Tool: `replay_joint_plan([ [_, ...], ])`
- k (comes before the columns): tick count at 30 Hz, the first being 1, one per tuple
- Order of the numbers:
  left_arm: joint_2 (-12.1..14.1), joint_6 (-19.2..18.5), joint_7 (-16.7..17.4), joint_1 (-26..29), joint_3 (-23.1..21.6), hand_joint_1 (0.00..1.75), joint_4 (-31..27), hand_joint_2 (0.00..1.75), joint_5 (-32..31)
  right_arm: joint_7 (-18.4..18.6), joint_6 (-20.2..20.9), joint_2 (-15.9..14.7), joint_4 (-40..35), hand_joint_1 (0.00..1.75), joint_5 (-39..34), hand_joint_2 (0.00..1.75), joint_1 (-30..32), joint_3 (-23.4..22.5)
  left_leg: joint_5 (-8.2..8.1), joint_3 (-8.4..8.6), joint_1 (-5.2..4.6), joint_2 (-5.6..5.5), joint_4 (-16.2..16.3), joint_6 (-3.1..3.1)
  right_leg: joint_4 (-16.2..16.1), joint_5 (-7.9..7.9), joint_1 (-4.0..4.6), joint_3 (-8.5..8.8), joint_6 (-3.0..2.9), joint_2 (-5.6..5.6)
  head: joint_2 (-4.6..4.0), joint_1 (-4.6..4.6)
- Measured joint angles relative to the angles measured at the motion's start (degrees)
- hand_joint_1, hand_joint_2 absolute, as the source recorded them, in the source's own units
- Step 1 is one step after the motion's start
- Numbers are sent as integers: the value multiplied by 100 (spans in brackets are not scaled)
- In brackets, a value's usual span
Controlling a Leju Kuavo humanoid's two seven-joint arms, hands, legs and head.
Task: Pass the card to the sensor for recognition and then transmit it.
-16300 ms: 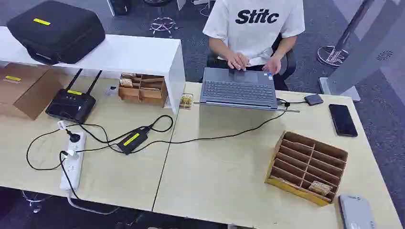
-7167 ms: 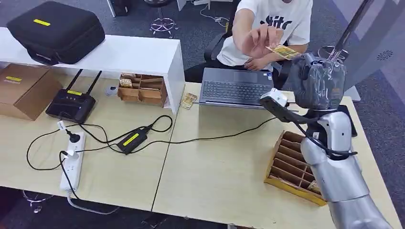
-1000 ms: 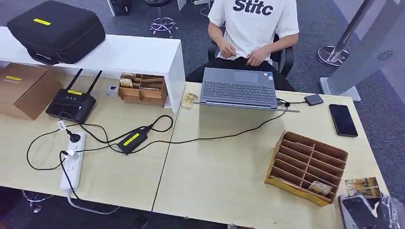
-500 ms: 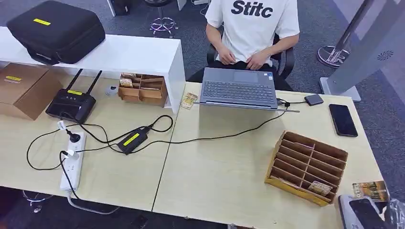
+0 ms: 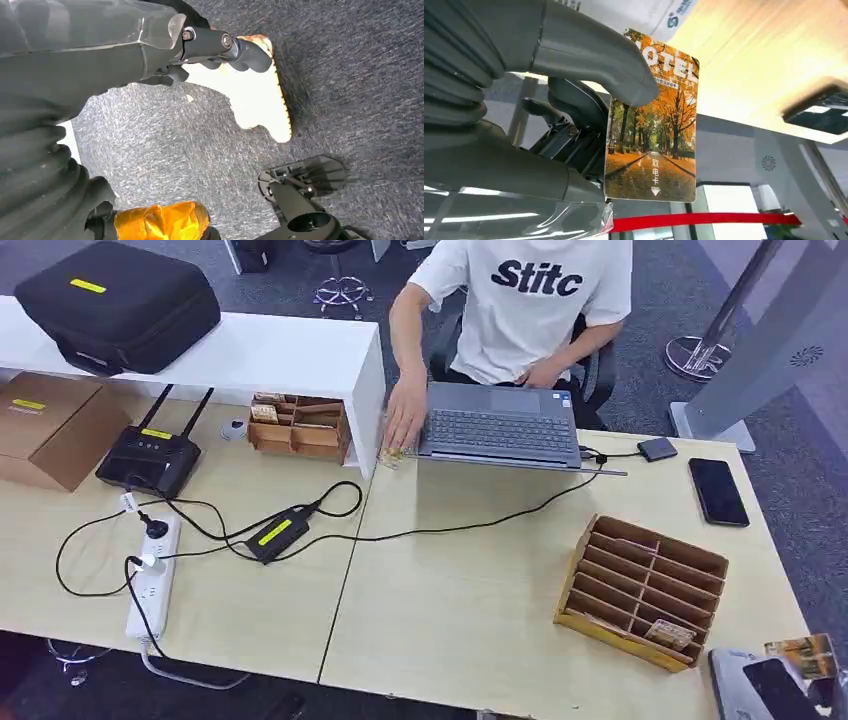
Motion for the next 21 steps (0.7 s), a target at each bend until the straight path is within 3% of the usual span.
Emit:
replay_joint_plan([
  [21, 9, 0, 15, 0, 59, 0, 0, 175, -17, 197, 262, -135, 299, 175, 181, 175, -90, -66, 0, 0, 0, 0, 0, 0, 0, 0, 0, 0, 0, 0, 0, 0],
])
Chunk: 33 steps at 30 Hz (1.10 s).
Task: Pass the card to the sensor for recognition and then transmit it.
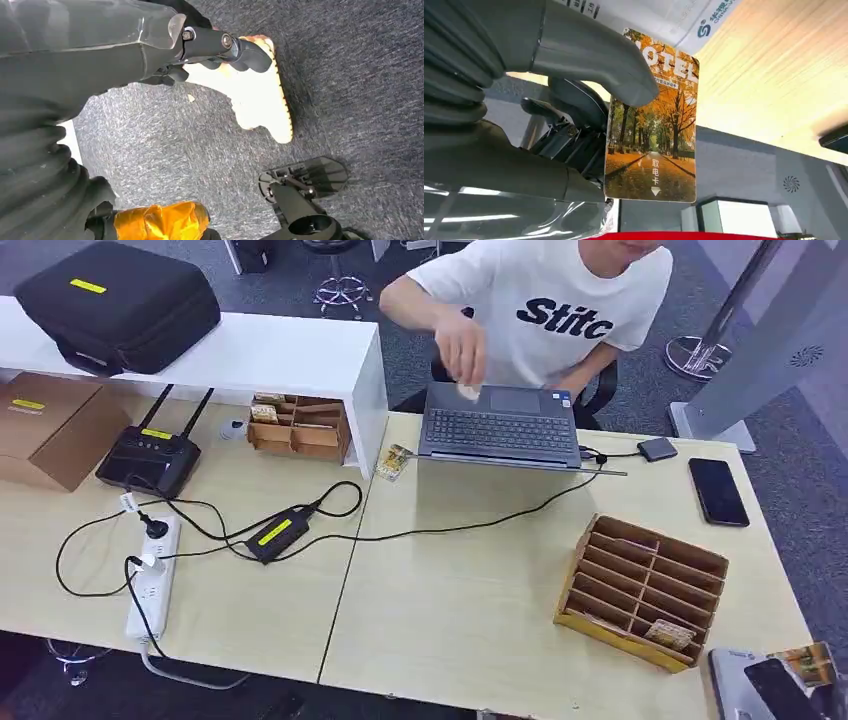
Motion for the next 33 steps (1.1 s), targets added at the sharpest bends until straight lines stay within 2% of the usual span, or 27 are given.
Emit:
replay_joint_plan([
  [7, 4, -11, 0, -1, 39, 0, 0, 175, -20, 94, 387, -133, 92, 175, -33, 175, 9, 72, 0, 0, 0, 0, 0, 0, 0, 0, 0, 0, 0, 0, 0, 0],
  [18, 15, -17, 0, -1, 81, 0, 0, 175, -33, 230, 575, -321, 190, 175, -122, 175, 9, 216, 0, 2, 0, 1, 0, 0, -1, 0, 0, 1, 0, 0, 0, 0],
  [28, 15, -13, 0, 0, 85, 0, 0, 175, -33, 238, 516, -345, 184, 175, -195, 175, 9, 289, 0, 1, 0, 1, 0, 0, -1, 0, 0, 1, 0, 0, 0, 0],
  [33, 15, 0, 0, -1, 87, 0, 0, 175, -35, 2, 19, -339, -7, 175, -282, 175, 14, 369, 0, 0, 0, 2, 0, 0, 1, 0, 0, 1, 0, 1, 0, 0],
])
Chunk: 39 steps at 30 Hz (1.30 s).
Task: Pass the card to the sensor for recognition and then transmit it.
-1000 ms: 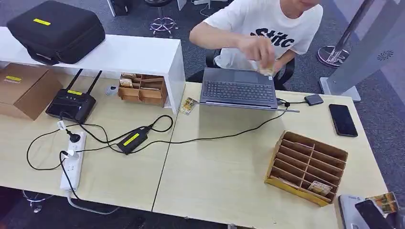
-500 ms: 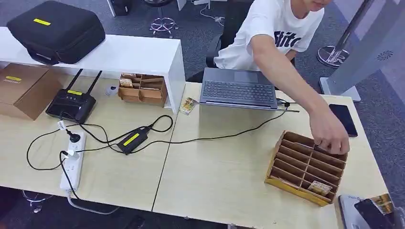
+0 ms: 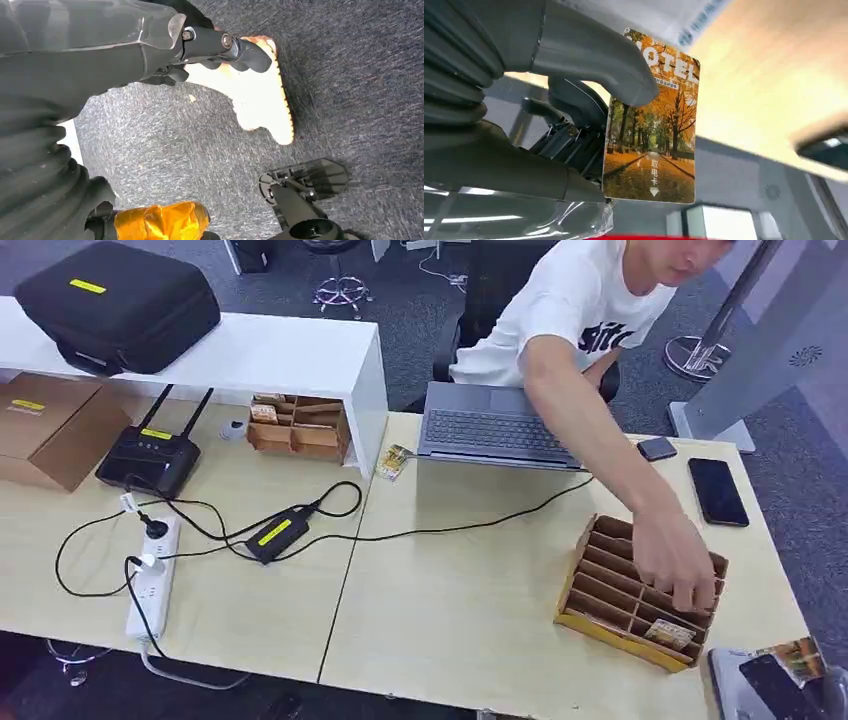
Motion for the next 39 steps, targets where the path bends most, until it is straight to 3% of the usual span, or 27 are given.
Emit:
replay_joint_plan([
  [6, 0, 0, -31, 2, 9, 0, 0, 175, -70, -81, -713, 17, -918, 175, -144, 175, 30, 284, 0, 1, 1, 0, 0, 0, 2, 0, 1, -1, 0, 0, 0, 0],
  [13, -2, -15, -35, 0, 9, 0, 0, 175, -157, -68, -1023, -85, -1816, 175, -227, 175, 1, 752, 1, 1, 1, 0, 0, 0, 2, 0, 1, 0, 0, 0, 0, 0],
  [27, -31, -118, 20, -32, 7, 0, 0, 175, -398, 271, -1228, -819, -1816, 175, -225, 175, -1030, 2019, 5, -1, 0, 9, 1, -1, 6, 11, 0, 1, 0, 10, 0, 0],
  [32, -59, -205, 131, -153, -7, 0, 0, 175, -568, 457, -995, -957, -1297, 175, -107, 175, -2293, 2750, 9, 8, 1, 45, 0, -5, 10, 23, 1, -6, -7, 50, 0, 0],
  [39, -118, -313, 273, -320, -90, 0, 0, 175, -752, 964, -456, -900, -27, 175, 51, 175, -4555, 4267, 37, 9, 2, 78, 0, -15, 22, 51, 1, -20, -18, 81, 0, 0],
])
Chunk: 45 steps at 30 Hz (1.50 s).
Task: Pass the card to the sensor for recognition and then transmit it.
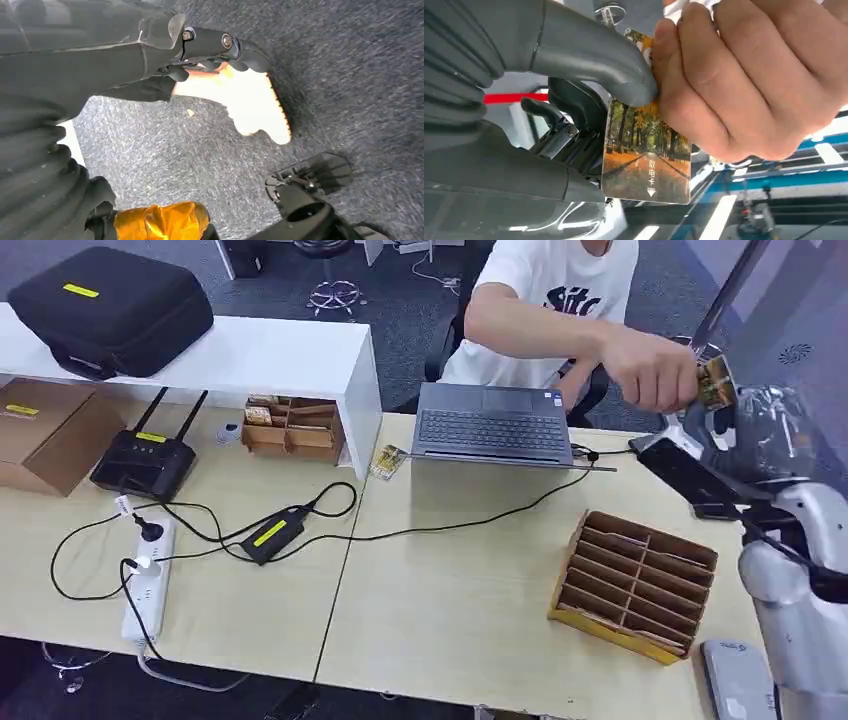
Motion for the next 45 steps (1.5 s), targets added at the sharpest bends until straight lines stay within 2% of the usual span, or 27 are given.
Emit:
replay_joint_plan([
  [3, -26, -39, 46, -46, -72, 0, 0, 175, -46, 166, 65, 157, 462, 175, 65, 175, -639, 541, 11, -4, 3, -24, 0, -5, 1, 3, 2, -2, -4, -24, 0, -2],
  [4, -35, -44, 50, -49, -79, 0, 0, 175, -52, 201, 70, 206, 570, 161, 65, 175, -796, 658, 13, -6, 3, -36, 0, -7, 2, 3, 3, -2, -4, -33, 0, 0],
  [5, -46, -46, 52, -49, -87, 0, 0, 175, -55, 212, 70, 254, 684, 16, 65, 175, -923, 778, 13, -8, 4, -46, 0, -7, 2, 3, 4, -2, -5, -43, 0, -2],
  [6, -50, -48, 55, -49, -107, 0, 0, 175, -57, 221, 76, 289, 778, 0, 65, 175, -1017, 874, 13, -11, 4, -53, 0, -7, 2, 0, 5, -2, -4, -52, 0, -2],
  [8, -63, -48, 55, -49, -122, 0, 0, 175, -61, 245, 74, 354, 932, 0, 65, 175, -1138, 1033, 13, -19, 4, -72, 0, -7, 2, -5, 5, -2, -4, -69, 0, 0],
  [9, -70, -48, 57, -48, -127, 0, 0, 175, -63, 251, 59, 376, 992, 0, 83, 0, -1182, 1097, 13, -22, 3, -76, 0, -7, 1, -7, 5, -3, -1, -74, 0, 0],
  [15, -74, -48, 72, -42, -168, 0, 0, 175, -52, 264, -147, 376, 1062, 0, 164, 0, -1059, 1341, 9, -25, 1, -76, 0, -3, -10, -9, 4, -4, 3, -75, 0, 0],
  [28, -72, -35, 72, -21, -203, 0, 0, 175, -15, 253, -398, 26, 563, 0, 190, 0, -505, 1422, 8, -25, 1, -76, 2, -1, -11, -8, 4, -6, 3, -74, 0, 0],
  [29, -72, -31, 72, -17, -203, 0, 0, 175, -4, 249, -442, -11, 500, 0, 208, 175, -448, 1422, 8, -25, 2, -77, 2, -1, -12, -8, 4, -6, 3, -75, 0, 0],
  [34, -63, 15, 35, 29, -201, 0, 0, 175, 94, 205, -717, -335, -49, 0, 253, 175, 72, 1216, 5, -30, 1, -80, 1, -2, -13, -11, 3, -7, 6, -76, 0, 0],
  [39, -37, 77, -33, 111, -199, 0, 0, 175, 199, 52, -934, -628, -663, 0, 131, 175, 816, 650, -2, -31, 1, -79, 1, 8, -19, -13, 3, -7, 9, -76, 0, 0],
  [45, -15, 124, -88, 162, -192, 0, 0, 175, 284, -177, -1032, -748, -1210, 0, 120, 175, 1755, -73, -4, -34, 1, -79, 1, 10, -19, -14, 4, -8, 9, -79, 0, 0],
])
